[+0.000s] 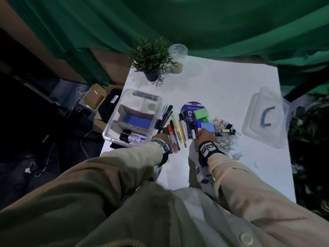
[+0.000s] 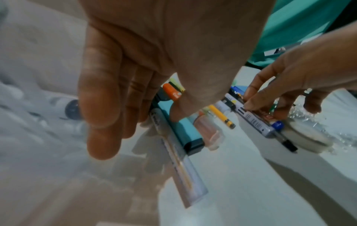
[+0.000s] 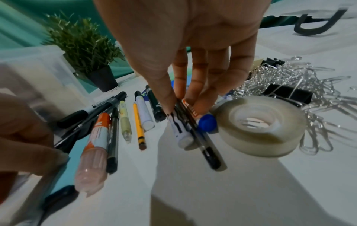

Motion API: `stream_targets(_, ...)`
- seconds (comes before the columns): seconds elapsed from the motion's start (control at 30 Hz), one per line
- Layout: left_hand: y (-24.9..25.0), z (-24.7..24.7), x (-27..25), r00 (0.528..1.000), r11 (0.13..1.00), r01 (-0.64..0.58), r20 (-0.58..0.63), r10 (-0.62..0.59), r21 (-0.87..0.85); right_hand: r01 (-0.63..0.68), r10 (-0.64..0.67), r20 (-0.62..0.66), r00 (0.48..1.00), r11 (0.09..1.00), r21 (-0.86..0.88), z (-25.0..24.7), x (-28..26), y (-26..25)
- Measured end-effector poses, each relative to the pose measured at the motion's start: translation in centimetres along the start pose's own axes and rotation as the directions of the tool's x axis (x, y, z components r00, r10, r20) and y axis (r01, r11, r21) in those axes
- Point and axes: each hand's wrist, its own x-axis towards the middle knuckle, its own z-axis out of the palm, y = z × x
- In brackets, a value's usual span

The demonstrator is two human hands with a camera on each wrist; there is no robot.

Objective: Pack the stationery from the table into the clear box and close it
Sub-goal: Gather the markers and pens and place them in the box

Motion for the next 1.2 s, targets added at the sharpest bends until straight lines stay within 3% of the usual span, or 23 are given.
stream_targets(0.17, -0.1, 0.6, -0.1, 0.995, 0.996, 0.077, 0.071, -0.074, -0.035, 0.036, -0.034, 0.031, 0.999, 0.996, -0.081, 0.6, -0.7, -1.1)
stream_targets(0.4, -0.4, 0.7, 0.7, 0.965, 0.919, 0.261, 0.044, -0.26, -0.295, 0.006, 0.002, 0.056, 0.998, 0.991, -0.132, 0.7, -1.0, -2.0)
stream_targets(0.73, 0.6, -0.2, 1.2, 0.954, 0.838, 0.262, -0.002, -0.3, -0.479, 0.043, -0.042, 0.012, 0.999, 0.991, -0.128, 1.8, -1.3, -2.7)
stream_targets(0.9, 0.6, -0.4, 1.5, 0.943, 0.807, 0.303, 0.039, -0.33, -0.506, 0.033, -0.032, 0.012, 0.999, 0.998, -0.047, 1.5, -1.5, -2.6)
stream_targets(1.07, 0.3, 0.8, 2.3, 0.964, 0.879, 0.246, 0.011, -0.265, -0.408, -0.062, 0.07, -0.033, 0.997, 0.979, 0.196, 0.9, -1.1, -0.7)
stream_targets(1.2, 0.8, 0.3, 2.6, 0.973, 0.916, 0.218, 0.007, -0.229, -0.336, -0.051, 0.067, -0.044, 0.997, 0.953, 0.297, 0.1, -0.6, 0.1)
